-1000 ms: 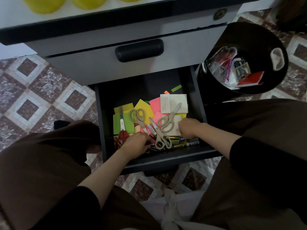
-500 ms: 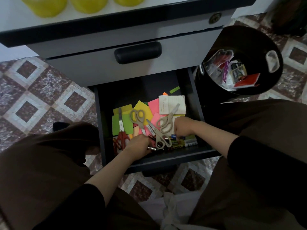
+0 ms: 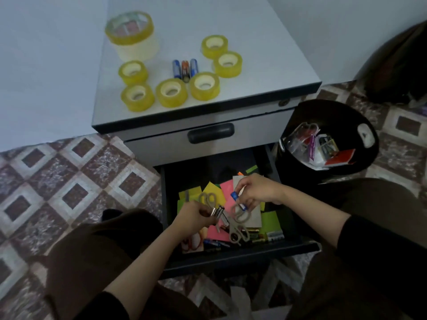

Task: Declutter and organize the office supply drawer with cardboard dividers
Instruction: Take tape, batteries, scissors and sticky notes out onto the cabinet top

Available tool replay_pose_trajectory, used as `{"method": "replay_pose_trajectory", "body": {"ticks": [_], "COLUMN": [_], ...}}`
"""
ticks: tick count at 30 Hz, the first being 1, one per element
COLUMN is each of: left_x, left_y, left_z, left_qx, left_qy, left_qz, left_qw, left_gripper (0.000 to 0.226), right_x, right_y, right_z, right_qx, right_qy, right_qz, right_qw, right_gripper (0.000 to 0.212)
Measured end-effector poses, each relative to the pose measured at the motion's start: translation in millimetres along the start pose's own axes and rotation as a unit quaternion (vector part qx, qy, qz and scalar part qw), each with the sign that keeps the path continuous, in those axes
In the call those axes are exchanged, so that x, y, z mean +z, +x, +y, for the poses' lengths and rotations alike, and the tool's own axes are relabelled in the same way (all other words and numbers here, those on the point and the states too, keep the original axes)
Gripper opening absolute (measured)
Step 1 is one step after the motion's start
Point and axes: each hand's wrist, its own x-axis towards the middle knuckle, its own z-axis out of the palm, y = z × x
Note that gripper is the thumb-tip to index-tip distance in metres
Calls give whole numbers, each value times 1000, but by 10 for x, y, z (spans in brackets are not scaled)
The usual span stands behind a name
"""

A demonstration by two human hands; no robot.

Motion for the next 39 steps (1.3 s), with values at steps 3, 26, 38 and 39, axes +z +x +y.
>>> {"method": "replay_pose_trajectory", "body": {"ticks": [3,26,38,39], "left_x": [-204,-2530,-2734,-2730], "left_y": [-131,-329,472,489], "left_z": [187,1751,1925,1918], "left_qx": [6,-15,-133,-139], "left_qy": [-52,-175,-15,-8], "left_qz": [22,184,114,109], "left_qw": [998,967,984,984], "left_gripper": [11,18,24,23], "right_x": [-19,-882,-950,-954], "right_y": [-173,-942,-353,-301], "right_z": [-217,-2063,-2470,-2518], "right_qx": [-42,-224,-202,-205], "right_qy": [14,64,-59,-88], "right_qz": [16,191,291,298], "right_qw": [999,954,933,928], "right_gripper": [14,26,13,12]}}
